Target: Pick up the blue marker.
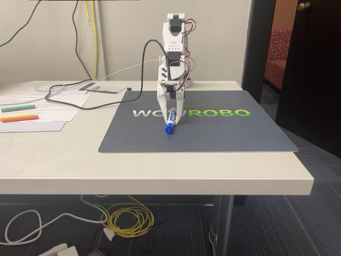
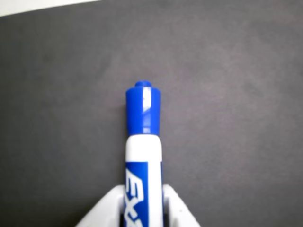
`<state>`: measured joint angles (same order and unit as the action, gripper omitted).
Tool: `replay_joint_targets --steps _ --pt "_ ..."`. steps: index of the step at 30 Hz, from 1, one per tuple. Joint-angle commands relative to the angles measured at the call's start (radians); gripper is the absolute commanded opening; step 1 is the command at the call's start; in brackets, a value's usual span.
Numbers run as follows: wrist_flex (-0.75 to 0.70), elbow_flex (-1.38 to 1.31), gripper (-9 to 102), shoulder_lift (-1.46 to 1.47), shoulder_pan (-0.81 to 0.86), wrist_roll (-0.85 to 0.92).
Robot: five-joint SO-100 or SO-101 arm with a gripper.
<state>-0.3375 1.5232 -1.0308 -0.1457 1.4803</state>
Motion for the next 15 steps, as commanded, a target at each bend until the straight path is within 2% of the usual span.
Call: replay_joint_targets --steps 1,15 --pt "0.002 -0.005 4 -0.087 -0.015 -0.046" --pt "-0.046 0.0 2 -0.164 -0.048 -0.189"
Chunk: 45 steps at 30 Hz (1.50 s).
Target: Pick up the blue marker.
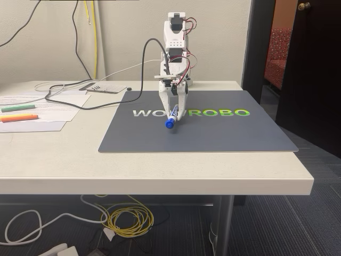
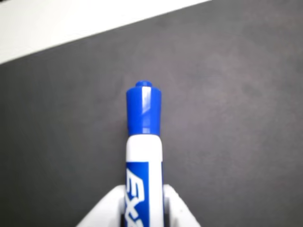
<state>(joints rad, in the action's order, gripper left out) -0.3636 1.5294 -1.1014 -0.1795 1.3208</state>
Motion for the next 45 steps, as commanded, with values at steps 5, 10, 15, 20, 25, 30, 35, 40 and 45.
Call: replay_joint_targets --steps 5,10,15,20,25,30,35,40,45 --pt "-0.137 -0.005 2 -0.178 -0.031 -0.107" --pt "-0.224 0.038 2 -0.304 -0.046 -0.195" --pt "-0.25 0.127 2 -0.446 -0.077 -0.314" --pt "-0.347 0.169 2 -0.612 -0.115 -0.492" --pt "-0.471 0.169 2 -0.779 -0.138 -0.701" --pt "-0.572 0.169 2 -0.914 -0.123 -0.873" --pt "-0.65 0.169 2 -0.999 -0.107 -1.017" --pt "-0.704 0.17 2 -1.045 -0.075 -1.146" --pt "-0.638 0.331 2 -1.206 -0.048 -1.262"
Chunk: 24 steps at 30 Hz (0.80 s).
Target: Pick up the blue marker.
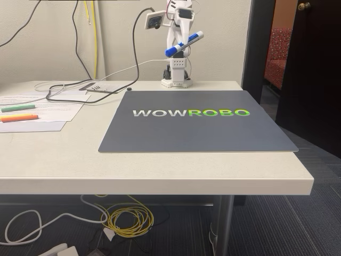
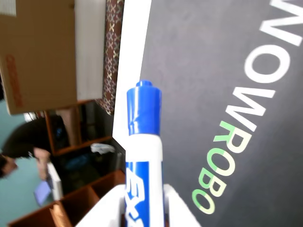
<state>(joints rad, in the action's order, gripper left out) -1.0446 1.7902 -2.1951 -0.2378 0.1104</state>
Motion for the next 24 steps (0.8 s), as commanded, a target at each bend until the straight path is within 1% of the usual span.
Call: replay_joint_targets --steps 1,3,7,16,24 --pt "0.074 0.132 2 -0.166 0.014 -0.072" --pt "0.114 0.232 2 -0.256 0.023 -0.095" --pt "0.117 0.311 2 -0.336 0.021 -0.112" --pt "0.094 0.364 2 -0.43 0.038 -0.135" --pt "0.137 0.462 2 -0.508 0.032 -0.129"
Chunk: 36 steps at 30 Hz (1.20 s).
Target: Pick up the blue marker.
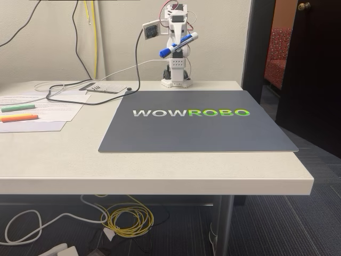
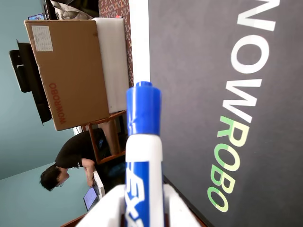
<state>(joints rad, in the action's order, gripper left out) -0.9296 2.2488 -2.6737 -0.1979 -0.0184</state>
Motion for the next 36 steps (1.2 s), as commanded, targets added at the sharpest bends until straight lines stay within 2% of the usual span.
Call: replay_joint_targets --steps 1,12,36 --pt "0.021 0.006 2 -0.032 -0.011 0.002" --pt "0.008 0.006 2 -0.074 -0.072 0.025" --pt "0.026 0.006 2 -0.084 -0.069 0.002"
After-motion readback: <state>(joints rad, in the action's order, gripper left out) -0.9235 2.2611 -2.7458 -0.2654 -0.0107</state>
